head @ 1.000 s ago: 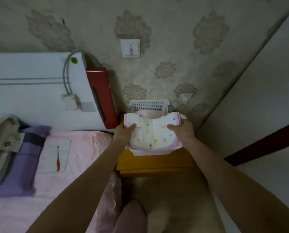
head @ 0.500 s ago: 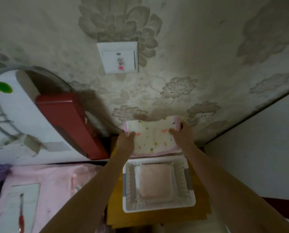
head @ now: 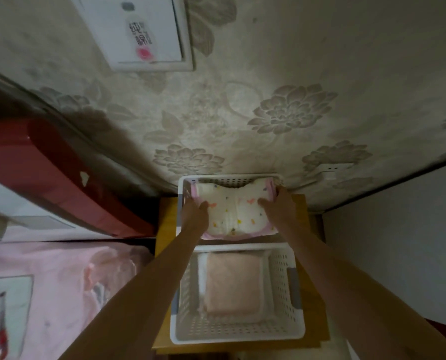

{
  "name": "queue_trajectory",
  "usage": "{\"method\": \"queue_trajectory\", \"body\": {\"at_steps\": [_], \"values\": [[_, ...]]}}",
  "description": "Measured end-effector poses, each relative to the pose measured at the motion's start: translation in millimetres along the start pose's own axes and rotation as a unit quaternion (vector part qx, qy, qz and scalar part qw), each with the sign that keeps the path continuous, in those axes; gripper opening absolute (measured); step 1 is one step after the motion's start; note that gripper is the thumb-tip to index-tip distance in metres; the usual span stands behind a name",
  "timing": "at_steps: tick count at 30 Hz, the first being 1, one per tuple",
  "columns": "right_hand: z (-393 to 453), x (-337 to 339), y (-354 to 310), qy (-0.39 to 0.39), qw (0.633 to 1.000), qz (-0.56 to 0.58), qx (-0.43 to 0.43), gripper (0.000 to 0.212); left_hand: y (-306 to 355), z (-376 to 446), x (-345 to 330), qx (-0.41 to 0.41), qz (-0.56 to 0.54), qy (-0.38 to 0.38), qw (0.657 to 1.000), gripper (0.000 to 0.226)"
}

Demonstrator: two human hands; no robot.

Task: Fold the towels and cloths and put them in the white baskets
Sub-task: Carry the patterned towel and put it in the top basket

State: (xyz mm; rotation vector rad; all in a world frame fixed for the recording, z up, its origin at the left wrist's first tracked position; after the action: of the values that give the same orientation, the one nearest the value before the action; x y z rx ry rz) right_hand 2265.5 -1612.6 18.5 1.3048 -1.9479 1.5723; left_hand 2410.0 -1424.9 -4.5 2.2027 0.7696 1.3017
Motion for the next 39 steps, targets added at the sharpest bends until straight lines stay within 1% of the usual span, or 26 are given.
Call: {"method": "queue_trajectory", "body": {"at_steps": [3,5,7,8,9,10,11,12,13,14,15,16,17,18,19,22,24,27,29,30,32,34,35,37,38,39], "values": [[-4.1,-2.4,2.8,-0.031,0.999,-0.019,0.012,0.055,-1.3,-2.4,1.4,-0.012,0.04,-0.012,0.999,0.051],[-8.8,3.1,2.5,-0.03,0.998,-0.033,0.039,0.053,3.0,-5.9,8.2,-0.047,0.077,-0.019,0.996,0.054],[-16.0,16.9,-7.2,0.028,0.987,-0.086,0.131,0.051,13.0,-12.0,24.6,-0.112,0.101,0.005,0.989,0.048],[-21.4,22.2,-14.2,0.068,0.971,-0.127,0.192,0.053,16.9,-15.3,34.9,-0.157,0.099,0.03,0.982,0.043],[-29.6,25.2,-23.8,0.107,0.947,-0.163,0.257,0.054,18.2,-19.4,45.0,-0.196,0.088,0.053,0.975,0.039],[-38.1,21.6,-32.7,0.122,0.922,-0.178,0.321,0.054,14.5,-22.3,52.2,-0.22,0.072,0.066,0.97,0.039],[-47.8,12.7,-41.9,0.104,0.902,-0.18,0.378,0.054,6.5,-23.6,55.2,-0.219,0.058,0.065,0.972,0.046],[-56.7,-2.1,-48.5,0.066,0.879,-0.184,0.435,0.054,-3.6,-23.6,56.1,-0.206,0.042,0.062,0.976,0.056],[-63.8,-20.8,-52.0,0.021,0.849,-0.198,0.489,0.057,-16.5,-21.3,53.0,-0.189,0.025,0.06,0.98,0.064],[-69.0,-40.7,-53.8,-0.018,0.816,-0.215,0.536,0.061,-29.4,-17.2,48.0,-0.172,0.01,0.062,0.983,0.064],[-72.9,-60.1,-55.2,-0.058,0.791,-0.234,0.563,0.063,-38.6,-14.5,43.4,-0.153,-0.002,0.065,0.986,0.057],[-74.9,-78.1,-56.6,-0.087,0.773,-0.245,0.579,0.066,-43.9,-13.3,39.7,-0.137,-0.016,0.065,0.988,0.045],[-75.5,-93.9,-58.3,-0.107,0.763,-0.258,0.583,0.069,-46.9,-12.9,36.2,-0.124,-0.039,0.064,0.989,0.033],[-74.7,-108.3,-58.6,-0.118,0.757,-0.267,0.584,0.071,-49.8,-12.5,32.8,-0.11,-0.061,0.061,0.99,0.025],[-73.2,-119.9,-59.2,-0.125,0.753,-0.276,0.584,0.074,-53.2,-9.8,29.9,-0.105,-0.076,0.068,0.989,0.025],[-62.1,-146.5,-50.1,-0.145,0.754,-0.299,0.566,0.082,-54.9,-6.0,28.1,-0.125,-0.094,0.085,0.984,0.035],[-53.4,-157.2,-40.7,-0.139,0.752,-0.322,0.558,0.084,-55.0,-2.8,25.4,-0.127,-0.1,0.081,0.984,0.032],[-49.1,-174.6,-30.5,-0.136,0.734,-0.35,0.566,0.085,-51.1,-5.3,28.3,-0.149,-0.074,0.085,0.982,0.032],[-46.8,-185.8,-26.0,-0.148,0.734,-0.368,0.551,0.086,-51.7,-5.6,31.7,-0.155,-0.069,0.093,0.981,0.03],[-45.5,-190.9,-24.0,-0.152,0.731,-0.38,0.545,0.087,-54.0,-3.7,31.7,-0.154,-0.069,0.092,0.981,0.03],[-49.8,-192.7,-28.3,-0.133,0.726,-0.379,0.558,0.089,-63.0,3.4,25.5,-0.137,-0.064,0.071,0.986,0.032],[-56.5,-186.5,-33.6,-0.152,0.733,-0.37,0.55,0.087,-69.4,5.4,23.7,-0.137,-0.044,0.06,0.988,0.037],[-60.7,-179.8,-36.5,-0.154,0.727,-0.373,0.555,0.085,-68.6,3.8,28.2,-0.16,-0.009,0.077,0.984,0.044],[-66.5,-150.5,-45.0,-0.129,0.744,-0.32,0.572,0.077,-55.8,-4.1,43.3,-0.247,0.072,0.128,0.958,0.059],[-69.4,-127.0,-49.7,-0.098,0.77,-0.265,0.572,0.071,-43.3,-12.6,50.1,-0.284,0.088,0.143,0.944,0.059],[-65.2,-101.2,-47.4,-0.038,0.799,-0.216,0.56,0.063,-28.2,-21.6,51.2,-0.324,0.083,0.139,0.932,0.056]]}}
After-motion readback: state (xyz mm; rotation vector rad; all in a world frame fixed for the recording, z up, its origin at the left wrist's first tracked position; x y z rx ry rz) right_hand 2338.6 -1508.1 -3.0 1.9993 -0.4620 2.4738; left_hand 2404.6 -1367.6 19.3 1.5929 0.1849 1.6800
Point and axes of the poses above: each hand's wrist, its own z-axis towards the middle knuckle, its own x-axis out of the back of the hand, y = z × x, the point moved 7 cm from there along z, towards the middle knuckle, and after that the axes turned 13 degrees about y, right-handed, at the moved point
